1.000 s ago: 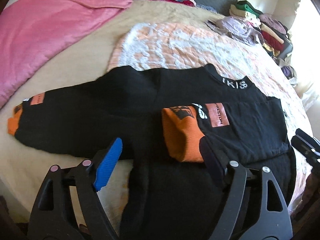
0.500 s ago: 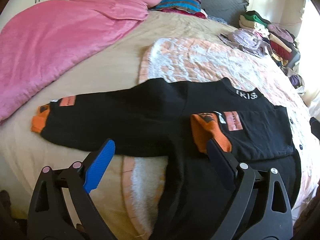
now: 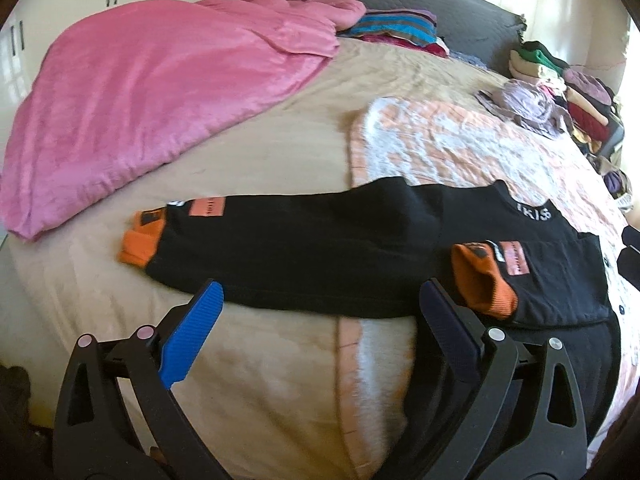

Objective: Fold small clothes
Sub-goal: 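Grasp the other sleeve's orange cuff with the left gripper and lift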

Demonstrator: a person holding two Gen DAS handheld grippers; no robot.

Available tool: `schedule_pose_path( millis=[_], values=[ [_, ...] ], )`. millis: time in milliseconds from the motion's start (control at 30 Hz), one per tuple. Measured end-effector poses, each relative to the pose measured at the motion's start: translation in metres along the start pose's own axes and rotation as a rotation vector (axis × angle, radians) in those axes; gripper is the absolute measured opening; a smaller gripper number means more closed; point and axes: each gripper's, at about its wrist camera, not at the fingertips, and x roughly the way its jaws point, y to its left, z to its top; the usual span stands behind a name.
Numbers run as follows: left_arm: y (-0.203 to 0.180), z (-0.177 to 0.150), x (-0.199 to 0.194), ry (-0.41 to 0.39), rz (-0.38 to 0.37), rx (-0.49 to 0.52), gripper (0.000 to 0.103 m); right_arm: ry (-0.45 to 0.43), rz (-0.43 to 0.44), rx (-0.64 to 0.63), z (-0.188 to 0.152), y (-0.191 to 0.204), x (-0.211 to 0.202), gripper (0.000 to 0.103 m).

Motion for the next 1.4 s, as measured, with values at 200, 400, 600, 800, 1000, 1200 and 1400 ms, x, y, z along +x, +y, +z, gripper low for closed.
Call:
schedule_pose_path(
  millis=[200,400,600,800,1000,1200,1400],
  values=[
    [0.023,-0.001,0.005,0.009,0.022,-0.033,0.093,0.021,0.032,-0.063,0.005,0.03,0.02,0.094],
    [0.049,0.001,0.016,0.018,0.045,-0.082,0.093,0.041,0.062,-0.113,0.004,0.053,0.042,0.094],
    [0.078,0.002,0.032,0.036,0.075,-0.148,0.093,0.073,0.091,-0.142,-0.001,0.069,0.064,0.094],
    [0.112,0.001,0.056,0.071,0.114,-0.237,0.093,0.106,0.117,-0.134,-0.008,0.076,0.078,0.094],
    [0.146,0.001,0.076,0.091,0.137,-0.324,0.093,0.126,0.126,-0.094,-0.012,0.071,0.085,0.094],
    [0.172,0.0,0.096,0.098,0.14,-0.416,0.093,0.133,0.11,-0.044,-0.013,0.057,0.089,0.094],
    [0.178,0.003,0.106,0.07,0.137,-0.439,0.09,0.14,0.09,-0.006,-0.012,0.042,0.092,0.094]
  ],
)
